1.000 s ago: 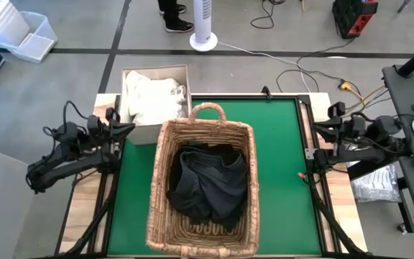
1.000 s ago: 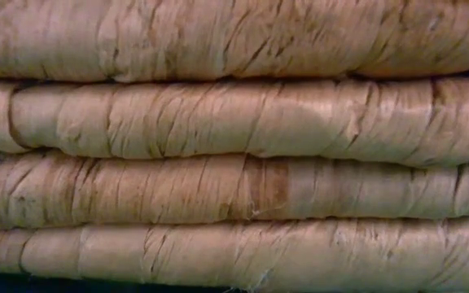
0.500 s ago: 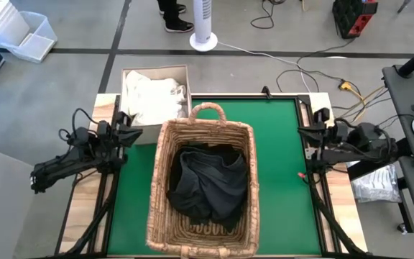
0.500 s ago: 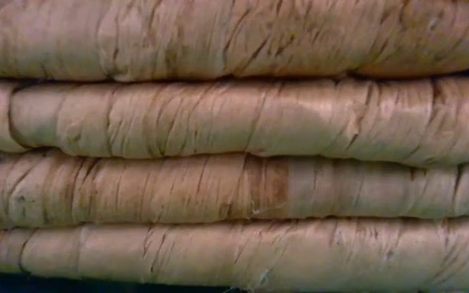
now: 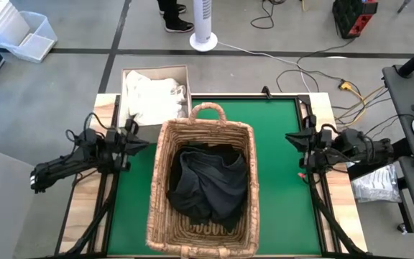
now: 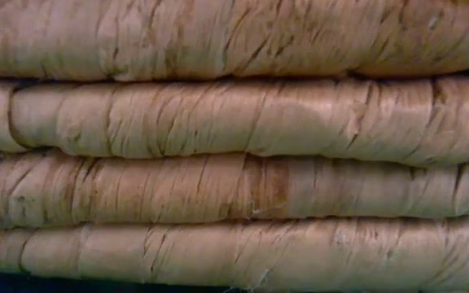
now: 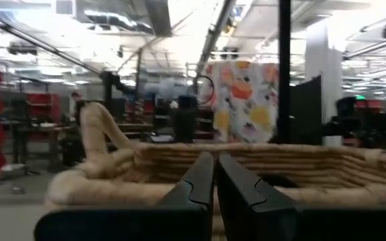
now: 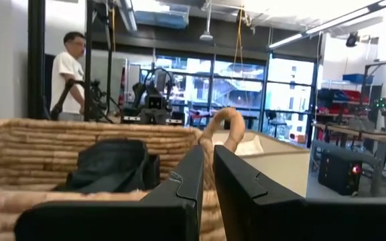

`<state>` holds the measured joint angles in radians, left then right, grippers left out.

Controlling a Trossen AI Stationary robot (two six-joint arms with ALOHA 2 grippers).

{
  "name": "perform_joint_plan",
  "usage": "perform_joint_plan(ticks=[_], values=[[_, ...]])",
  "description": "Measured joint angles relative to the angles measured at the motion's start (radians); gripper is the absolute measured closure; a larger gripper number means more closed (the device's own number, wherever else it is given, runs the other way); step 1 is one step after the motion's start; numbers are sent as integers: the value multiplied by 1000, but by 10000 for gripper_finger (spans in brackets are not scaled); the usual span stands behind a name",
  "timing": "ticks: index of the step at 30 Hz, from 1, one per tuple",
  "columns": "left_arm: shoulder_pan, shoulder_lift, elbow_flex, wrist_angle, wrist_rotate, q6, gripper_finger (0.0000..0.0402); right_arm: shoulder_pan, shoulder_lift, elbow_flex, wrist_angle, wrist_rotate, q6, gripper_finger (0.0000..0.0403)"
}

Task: Pick & Place Cloths
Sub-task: Return to Home Position

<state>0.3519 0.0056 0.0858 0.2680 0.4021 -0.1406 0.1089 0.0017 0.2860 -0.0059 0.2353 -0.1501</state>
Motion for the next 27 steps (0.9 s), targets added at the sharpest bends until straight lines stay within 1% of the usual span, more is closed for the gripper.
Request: perform_joint_plan(ticks=[2, 6, 14, 17, 20, 27], values=[[0, -2, -13, 1, 9, -2, 401, 0, 0, -18, 7, 1, 1, 374], [0, -2, -26, -7, -19, 8, 401, 0, 0, -44, 14, 14, 19, 374], [0, -2, -31, -113, -25, 12, 401, 0, -1, -77, 12, 31, -7, 374], [0, 0, -31, -127, -25, 26, 401, 0, 0, -87, 3, 57, -8, 374], [0, -1, -31, -150, -25, 28, 401, 0, -1, -89, -48, 86, -11, 374], [0, -2, -31, -198, -25, 2, 401, 0, 0, -71, -177, 216, 27, 374]])
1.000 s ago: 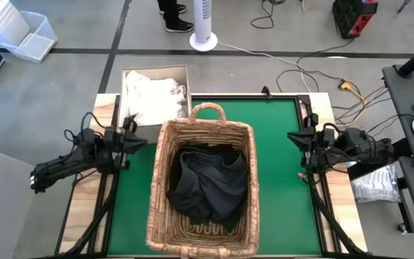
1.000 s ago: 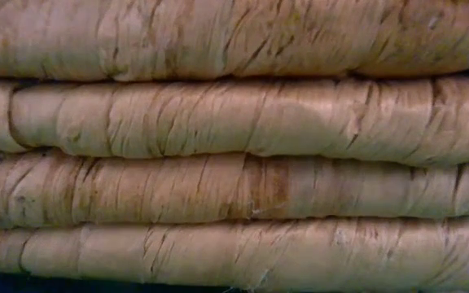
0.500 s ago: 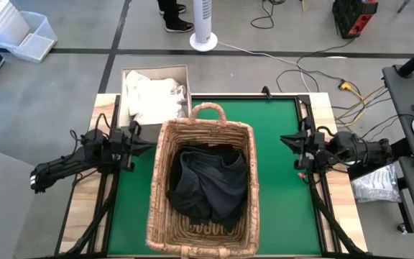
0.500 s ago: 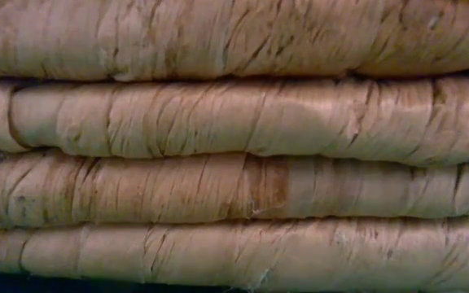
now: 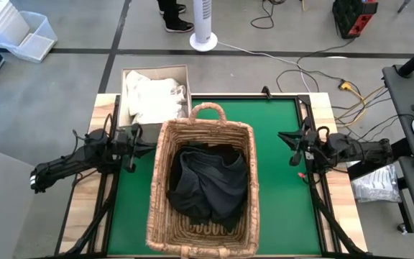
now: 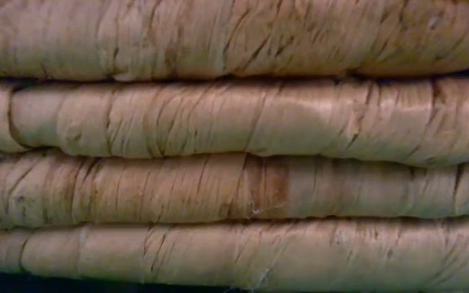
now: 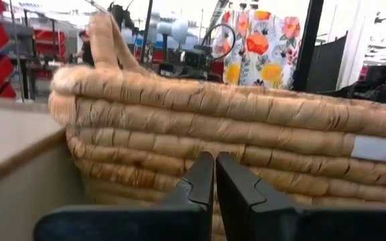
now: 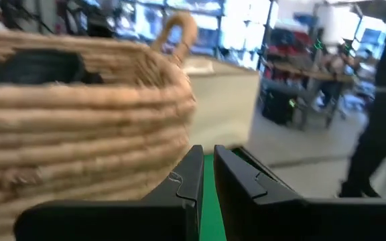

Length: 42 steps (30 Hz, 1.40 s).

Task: Pick & Place Cloths
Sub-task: Return to Home Position

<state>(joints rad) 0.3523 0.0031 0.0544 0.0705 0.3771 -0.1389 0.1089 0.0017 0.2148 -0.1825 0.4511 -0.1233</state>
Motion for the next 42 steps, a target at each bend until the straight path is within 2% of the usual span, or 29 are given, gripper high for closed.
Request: perform_joint_plan(ticks=[4, 8, 21, 26, 30, 37, 42], values=[[0, 0, 0, -69, 0, -3, 401, 0, 0, 42, -167, 48, 58, 374], [0, 0, 0, -116, -1, -4, 401, 0, 0, 84, -318, 50, 119, 374], [0, 17, 5, -157, -5, 19, 401, 0, 2, 12, -319, 49, 156, 374], [0, 17, 5, -157, -8, 27, 401, 0, -1, -34, -213, 47, 107, 374], [0, 15, 2, -145, -13, 40, 401, 0, -1, -85, -56, 39, 69, 374], [0, 16, -33, -35, -31, 45, 401, 0, 10, -176, 182, 21, 10, 374], [0, 15, -40, -15, -34, 57, 401, 0, 12, -183, 199, 20, -13, 374]])
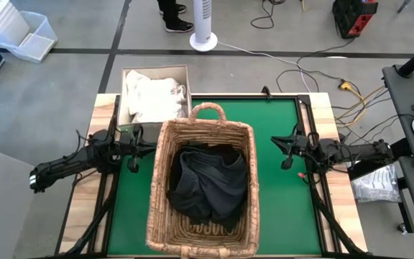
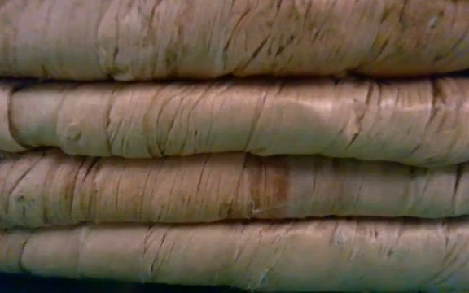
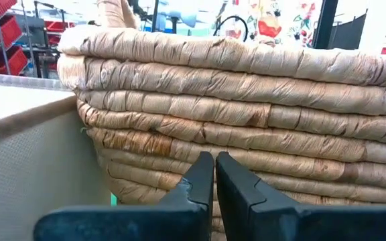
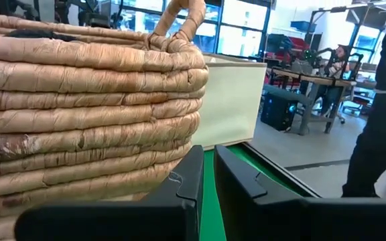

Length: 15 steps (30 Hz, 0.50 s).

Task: Pick & Place Cloths
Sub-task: Return to Home Position

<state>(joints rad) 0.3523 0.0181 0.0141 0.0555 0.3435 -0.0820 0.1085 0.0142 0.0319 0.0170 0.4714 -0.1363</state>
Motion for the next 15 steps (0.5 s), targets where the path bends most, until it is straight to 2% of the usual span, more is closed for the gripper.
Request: perform_joint_plan(ticks=[15], values=[[0, 13, -1, 4, -30, -14, 401, 0, 9, 0, -2, 0, 13, 374]])
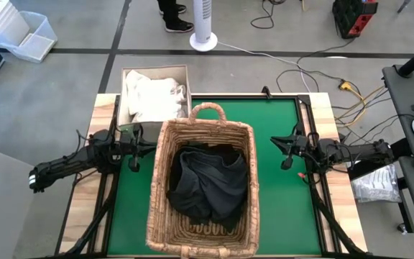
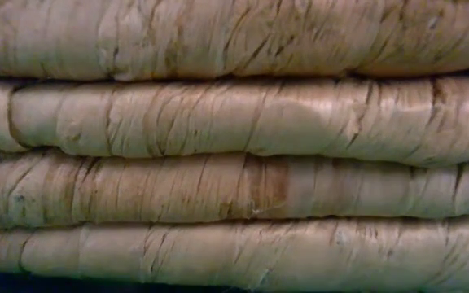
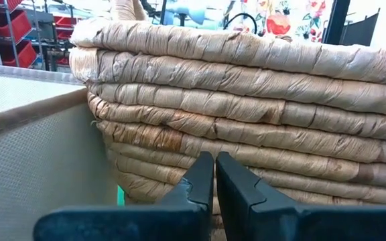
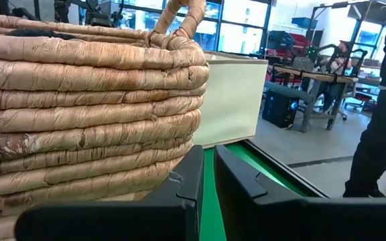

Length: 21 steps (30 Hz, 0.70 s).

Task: Pick & Place Cloths
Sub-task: Return to Home Position

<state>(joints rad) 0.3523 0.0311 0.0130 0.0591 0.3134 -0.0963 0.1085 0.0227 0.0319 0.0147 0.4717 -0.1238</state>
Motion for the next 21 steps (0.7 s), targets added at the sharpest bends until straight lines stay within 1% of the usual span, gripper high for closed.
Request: perform_joint_plan(ticks=[21], values=[[0, 0, 5, 5, 0, -3, 401, 0, 0, -1, 0, 0, 0, 374]])
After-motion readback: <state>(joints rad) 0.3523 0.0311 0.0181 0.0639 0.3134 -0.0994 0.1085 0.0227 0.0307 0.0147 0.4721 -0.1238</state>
